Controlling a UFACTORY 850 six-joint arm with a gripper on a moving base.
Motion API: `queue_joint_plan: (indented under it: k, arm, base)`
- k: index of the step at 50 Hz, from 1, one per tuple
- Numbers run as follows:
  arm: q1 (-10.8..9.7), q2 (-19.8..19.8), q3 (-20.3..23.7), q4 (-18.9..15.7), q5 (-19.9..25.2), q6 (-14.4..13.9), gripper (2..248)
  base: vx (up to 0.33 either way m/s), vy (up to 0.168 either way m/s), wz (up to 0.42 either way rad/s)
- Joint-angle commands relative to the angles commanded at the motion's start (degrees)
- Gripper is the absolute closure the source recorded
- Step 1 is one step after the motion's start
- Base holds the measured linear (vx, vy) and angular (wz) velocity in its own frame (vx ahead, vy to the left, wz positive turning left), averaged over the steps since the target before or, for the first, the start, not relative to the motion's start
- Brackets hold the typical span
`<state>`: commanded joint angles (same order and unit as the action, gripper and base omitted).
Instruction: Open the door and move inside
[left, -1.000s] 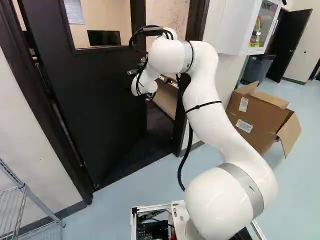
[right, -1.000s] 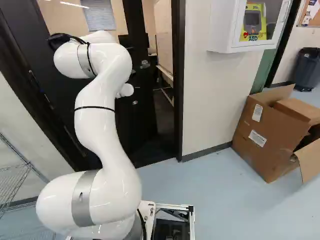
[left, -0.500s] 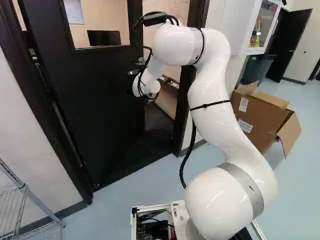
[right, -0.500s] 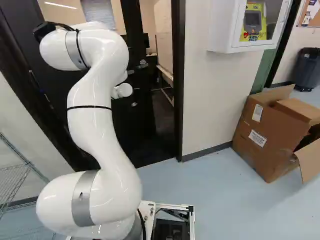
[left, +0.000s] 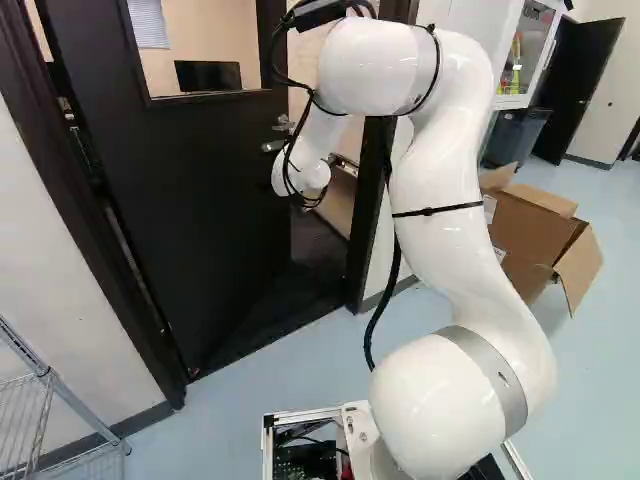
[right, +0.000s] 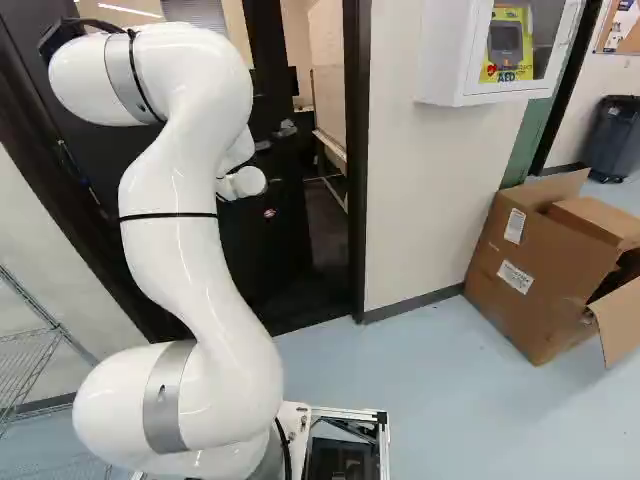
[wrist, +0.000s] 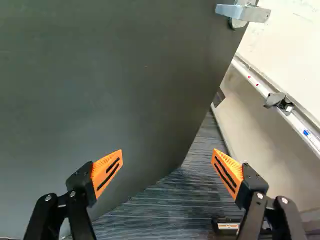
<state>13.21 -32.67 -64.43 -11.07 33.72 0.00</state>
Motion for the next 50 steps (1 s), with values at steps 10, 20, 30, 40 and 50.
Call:
queue_joint_plan:
  k: [10, 20, 30, 40, 50]
  arm:
    - [-0.66, 2.53, 3.36, 0.00, 0.00, 0.00, 3]
    - [-1.35, 5.03, 6.63, 0.32, 0.00, 0.00, 3]
    - [-2.07, 7.51, 9.83, 1.10, 0.00, 0.00, 3]
    - [-2.84, 9.97, 12.95, 2.00, 0.00, 0.00, 3]
    - [-3.79, 12.34, 15.89, 3.13, 0.00, 0.00, 3]
  base:
    - [0.000, 0.000, 0.000]
    - [0.000, 0.000, 0.000]
    - [0.000, 0.000, 0.000]
    - [0.000, 0.000, 0.000]
    - [0.000, 0.000, 0.000]
